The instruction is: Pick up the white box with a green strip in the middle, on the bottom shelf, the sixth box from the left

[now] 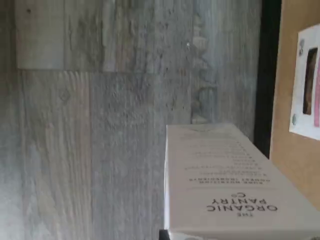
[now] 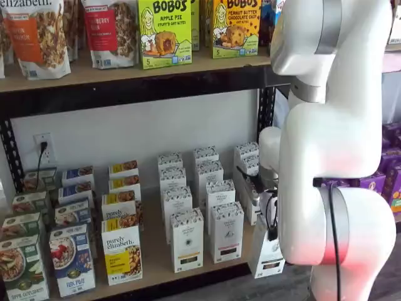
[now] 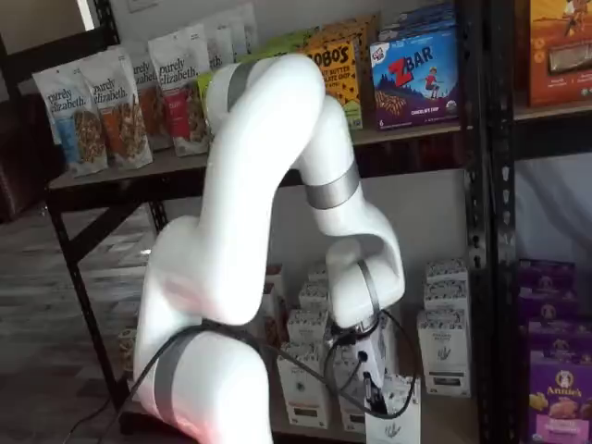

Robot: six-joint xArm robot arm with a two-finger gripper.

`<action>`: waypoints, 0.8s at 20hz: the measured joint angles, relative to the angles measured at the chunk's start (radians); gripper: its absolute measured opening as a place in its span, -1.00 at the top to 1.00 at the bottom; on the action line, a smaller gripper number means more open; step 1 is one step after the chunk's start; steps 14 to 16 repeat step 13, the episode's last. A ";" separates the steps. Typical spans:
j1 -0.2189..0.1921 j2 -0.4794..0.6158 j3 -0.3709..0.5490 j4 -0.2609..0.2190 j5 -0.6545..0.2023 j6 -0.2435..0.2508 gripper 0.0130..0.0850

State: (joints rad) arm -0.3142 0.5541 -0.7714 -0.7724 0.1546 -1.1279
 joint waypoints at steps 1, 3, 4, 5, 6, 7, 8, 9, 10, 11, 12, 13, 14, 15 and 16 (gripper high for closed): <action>0.007 -0.028 0.029 0.023 -0.001 -0.016 -0.11; 0.022 -0.093 0.087 0.059 0.003 -0.037 -0.11; 0.034 -0.128 0.116 0.099 0.010 -0.065 -0.11; 0.045 -0.155 0.138 0.139 0.017 -0.094 -0.11; 0.057 -0.182 0.158 0.187 0.025 -0.130 -0.11; 0.068 -0.205 0.176 0.235 0.032 -0.166 -0.11; 0.080 -0.228 0.192 0.281 0.042 -0.200 -0.11; 0.091 -0.249 0.205 0.318 0.053 -0.224 -0.11; 0.100 -0.267 0.216 0.341 0.063 -0.238 -0.11; 0.106 -0.279 0.223 0.352 0.069 -0.244 -0.11; 0.113 -0.291 0.229 0.369 0.077 -0.254 -0.11; 0.119 -0.301 0.235 0.389 0.083 -0.267 -0.11; 0.119 -0.301 0.235 0.389 0.083 -0.267 -0.11; 0.119 -0.301 0.235 0.389 0.083 -0.267 -0.11; 0.119 -0.301 0.235 0.389 0.083 -0.267 -0.11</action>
